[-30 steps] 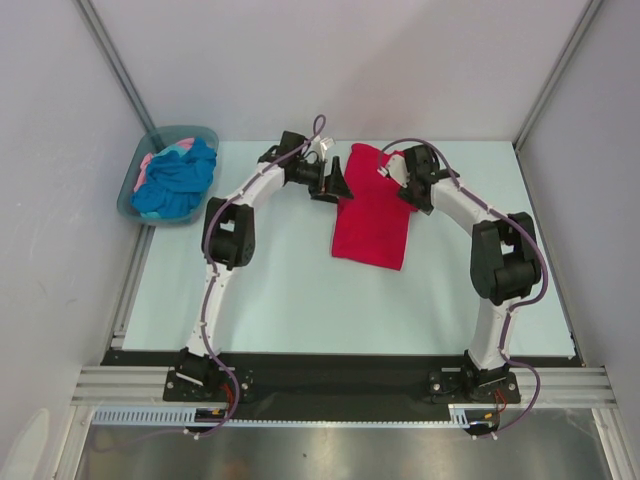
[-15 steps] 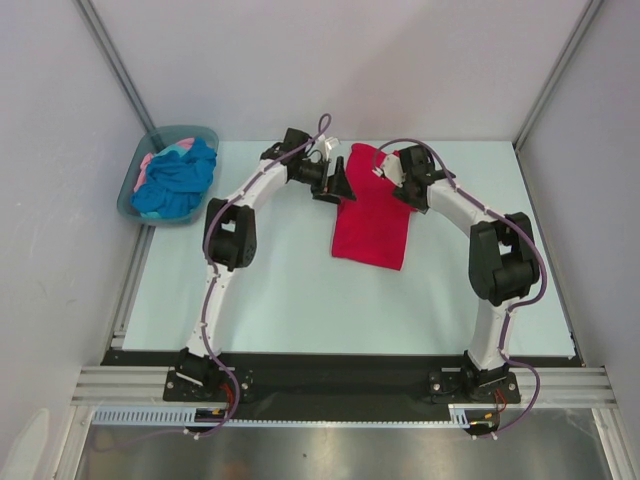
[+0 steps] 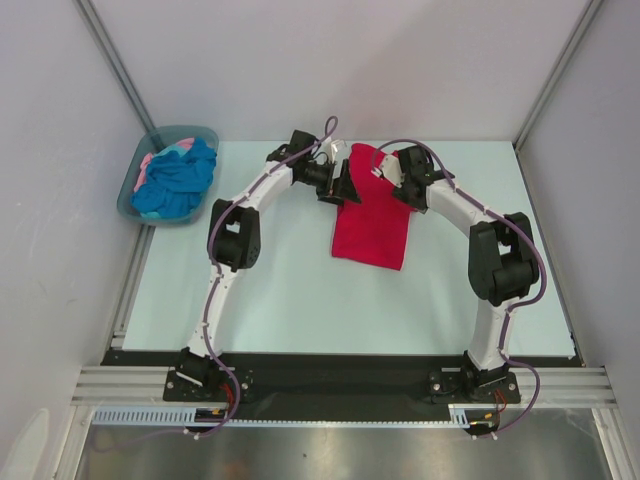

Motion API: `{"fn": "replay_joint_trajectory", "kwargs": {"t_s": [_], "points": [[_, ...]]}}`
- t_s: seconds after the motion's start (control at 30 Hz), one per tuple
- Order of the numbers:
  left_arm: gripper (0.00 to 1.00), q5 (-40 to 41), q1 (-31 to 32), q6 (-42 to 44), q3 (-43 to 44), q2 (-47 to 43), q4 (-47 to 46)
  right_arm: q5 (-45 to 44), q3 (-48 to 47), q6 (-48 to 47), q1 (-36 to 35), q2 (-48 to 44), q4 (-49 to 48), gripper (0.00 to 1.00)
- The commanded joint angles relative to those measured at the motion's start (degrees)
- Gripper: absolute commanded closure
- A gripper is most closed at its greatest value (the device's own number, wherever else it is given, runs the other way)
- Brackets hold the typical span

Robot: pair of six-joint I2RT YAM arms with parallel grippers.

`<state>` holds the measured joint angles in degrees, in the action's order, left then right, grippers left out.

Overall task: Fold and stack the t-shirts
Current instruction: Fold the tshirt

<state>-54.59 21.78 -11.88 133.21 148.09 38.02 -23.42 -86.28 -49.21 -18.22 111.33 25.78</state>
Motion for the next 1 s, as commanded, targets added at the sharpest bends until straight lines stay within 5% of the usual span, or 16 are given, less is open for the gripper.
{"fn": "replay_joint_trajectory", "kwargs": {"t_s": [0.0,0.17,0.27,0.3,0.53,0.63,0.97], "points": [[0.0,-0.87,0.37,1.24,0.83,-0.7,-1.11,-0.66,-0.38,-0.18,-0.24,-1.55,-1.35,0.38],[0.0,0.53,0.37,2.03,-0.14,-1.14,-1.02,-0.4,0.41,-0.27,0.02,-1.64,-1.7,0.41],[0.13,0.09,0.54,2.74,0.04,-0.88,-1.02,-0.57,-0.12,-0.1,0.03,-1.55,-1.87,0.41],[0.26,0.36,0.54,2.83,0.12,-0.7,-1.02,-0.57,-0.29,-0.01,0.02,-1.55,-1.79,0.41],[0.63,2.47,0.89,3.0,1.35,0.53,-1.11,-0.31,-0.2,0.08,0.11,-2.08,-1.26,0.42],[1.0,3.35,0.98,3.26,1.09,0.36,-0.76,-0.13,-0.2,0.43,0.2,-2.17,-1.26,0.42],[1.0,6.77,1.51,9.58,0.57,-1.66,-0.84,0.39,-0.91,0.52,-0.06,-1.73,-0.91,0.42]]}}
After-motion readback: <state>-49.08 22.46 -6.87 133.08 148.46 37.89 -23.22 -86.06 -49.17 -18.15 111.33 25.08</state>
